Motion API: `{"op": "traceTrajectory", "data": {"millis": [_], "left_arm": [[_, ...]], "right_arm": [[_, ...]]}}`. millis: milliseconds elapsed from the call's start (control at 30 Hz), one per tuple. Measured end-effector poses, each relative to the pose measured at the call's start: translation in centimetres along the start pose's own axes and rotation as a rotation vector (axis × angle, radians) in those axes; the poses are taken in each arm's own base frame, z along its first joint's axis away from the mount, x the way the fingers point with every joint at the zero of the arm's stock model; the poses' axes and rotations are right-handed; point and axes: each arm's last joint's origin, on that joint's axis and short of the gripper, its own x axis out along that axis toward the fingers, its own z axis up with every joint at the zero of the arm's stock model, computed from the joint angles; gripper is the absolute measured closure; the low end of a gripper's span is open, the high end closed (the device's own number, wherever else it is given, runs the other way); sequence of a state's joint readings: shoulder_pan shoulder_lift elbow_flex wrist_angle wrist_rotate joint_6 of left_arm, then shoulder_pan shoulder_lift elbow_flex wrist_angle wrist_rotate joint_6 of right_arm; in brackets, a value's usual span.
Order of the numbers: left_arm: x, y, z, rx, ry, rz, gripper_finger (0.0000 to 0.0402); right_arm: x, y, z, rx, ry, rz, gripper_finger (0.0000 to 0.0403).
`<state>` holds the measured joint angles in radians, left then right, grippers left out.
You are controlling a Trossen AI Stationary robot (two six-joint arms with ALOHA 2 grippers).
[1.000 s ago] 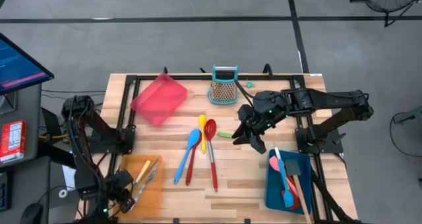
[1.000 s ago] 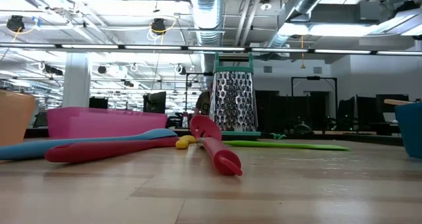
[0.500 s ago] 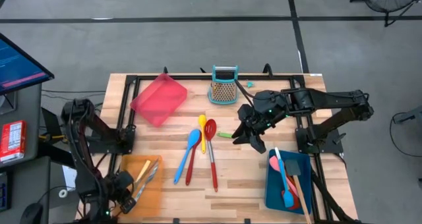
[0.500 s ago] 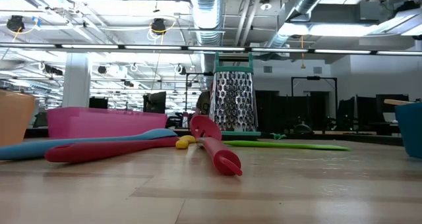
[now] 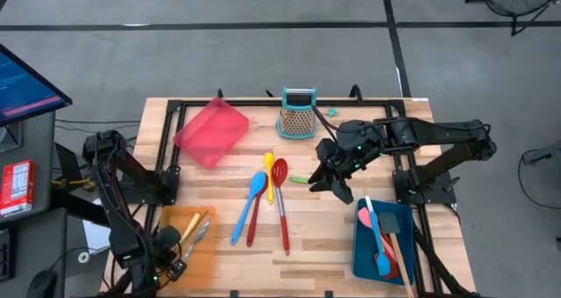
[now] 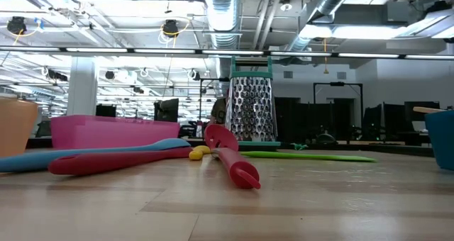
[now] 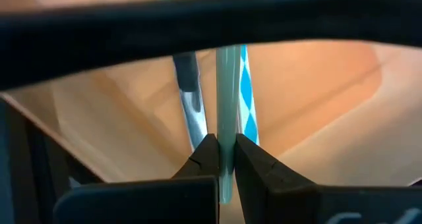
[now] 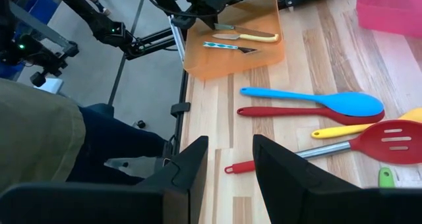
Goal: Pick & Place Kitchen Items
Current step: Put the green table knife into the orange bin
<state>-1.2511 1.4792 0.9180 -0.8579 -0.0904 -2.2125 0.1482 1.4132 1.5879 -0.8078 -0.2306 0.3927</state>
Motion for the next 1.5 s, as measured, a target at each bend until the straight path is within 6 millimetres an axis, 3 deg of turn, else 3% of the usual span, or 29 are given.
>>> {"op": "traceTrajectory", "data": {"millis": [267,500,900,1500], "left_arm": [[0.1,-0.7,0.9,-0.045,0.034,0.018,0.0396],[1.3,-0.2,1.1,-0.008,0.146,0.067,0.0397],[1.6,-0.8,2.4,0.104,0.161,0.075,0.0396],[1.9,-0.6,2.7,0.1,0.192,0.103,0.0381]], "right_arm": [[0.0,0.1,0.0,-0.001,0.002,0.004,0.0285],[0.0,0.1,0.0,-0.002,0.002,0.004,0.0285],[0.0,0.1,0.0,-0.001,0.002,0.004,0.0285],[0.0,0.1,0.0,-0.009,0.002,0.004,0.0285]]}}
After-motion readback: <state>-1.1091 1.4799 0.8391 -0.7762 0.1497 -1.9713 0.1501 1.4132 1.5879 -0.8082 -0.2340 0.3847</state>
